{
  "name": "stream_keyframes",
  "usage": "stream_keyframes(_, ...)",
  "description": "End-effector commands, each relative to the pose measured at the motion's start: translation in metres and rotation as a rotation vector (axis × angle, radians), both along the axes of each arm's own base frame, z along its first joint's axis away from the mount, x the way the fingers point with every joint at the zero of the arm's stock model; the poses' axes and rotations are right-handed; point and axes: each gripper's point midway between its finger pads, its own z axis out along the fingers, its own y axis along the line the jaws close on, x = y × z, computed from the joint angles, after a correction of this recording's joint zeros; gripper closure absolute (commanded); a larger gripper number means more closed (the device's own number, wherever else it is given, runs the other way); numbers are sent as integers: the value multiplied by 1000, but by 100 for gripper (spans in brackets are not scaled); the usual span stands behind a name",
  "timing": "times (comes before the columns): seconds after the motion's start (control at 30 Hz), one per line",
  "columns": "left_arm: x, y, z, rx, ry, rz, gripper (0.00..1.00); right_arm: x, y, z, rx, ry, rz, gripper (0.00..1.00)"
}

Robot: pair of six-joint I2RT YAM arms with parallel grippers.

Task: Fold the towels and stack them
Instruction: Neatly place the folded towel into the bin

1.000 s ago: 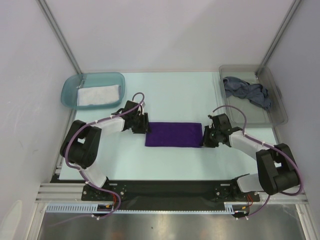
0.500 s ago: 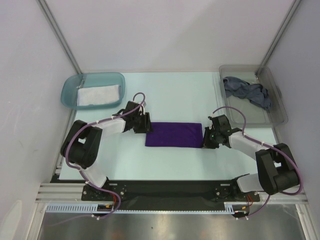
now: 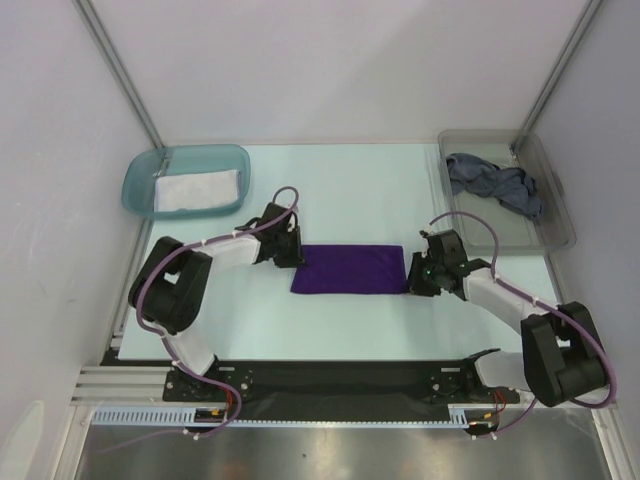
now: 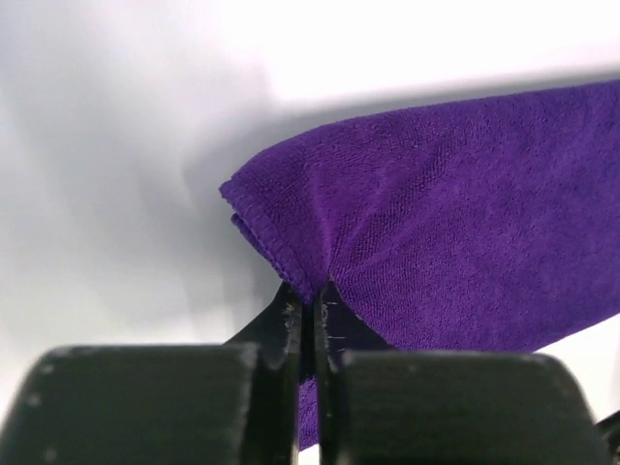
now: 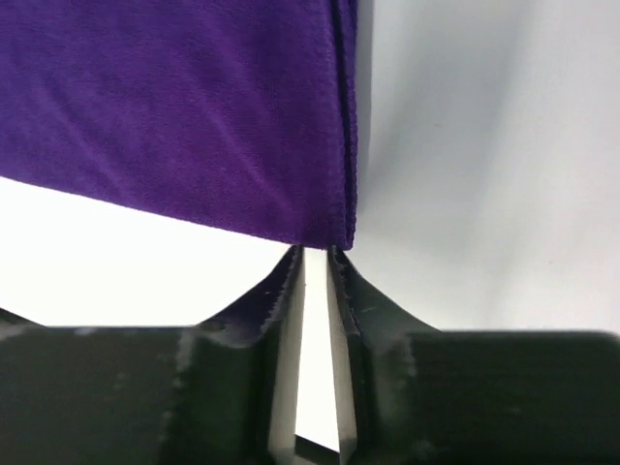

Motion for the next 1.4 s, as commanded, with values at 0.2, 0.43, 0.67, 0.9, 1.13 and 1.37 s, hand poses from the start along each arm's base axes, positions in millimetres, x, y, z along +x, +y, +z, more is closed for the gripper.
stream_keyframes(0.2,-15,14,-1,212,154,-7,100,22,22,83,119,-208,16,0)
stream_keyframes(0.43,16,33,18,409,136,-1,100,29,24,120,136,-297,33,0)
stream_keyframes(0.67,70,38,66,511,39,20,100,40,25,143,146,-360,36,0)
stream_keyframes(0.9,123,61,87,555,-12,62,100,54,16,147,103,-384,23,0)
stream_keyframes(1.13,177,97,113,568,-73,119,99,69,6,136,72,-379,6,0)
stream_keyframes(1.37,214,156,137,554,-135,240,100,81,7,119,67,-337,9,0)
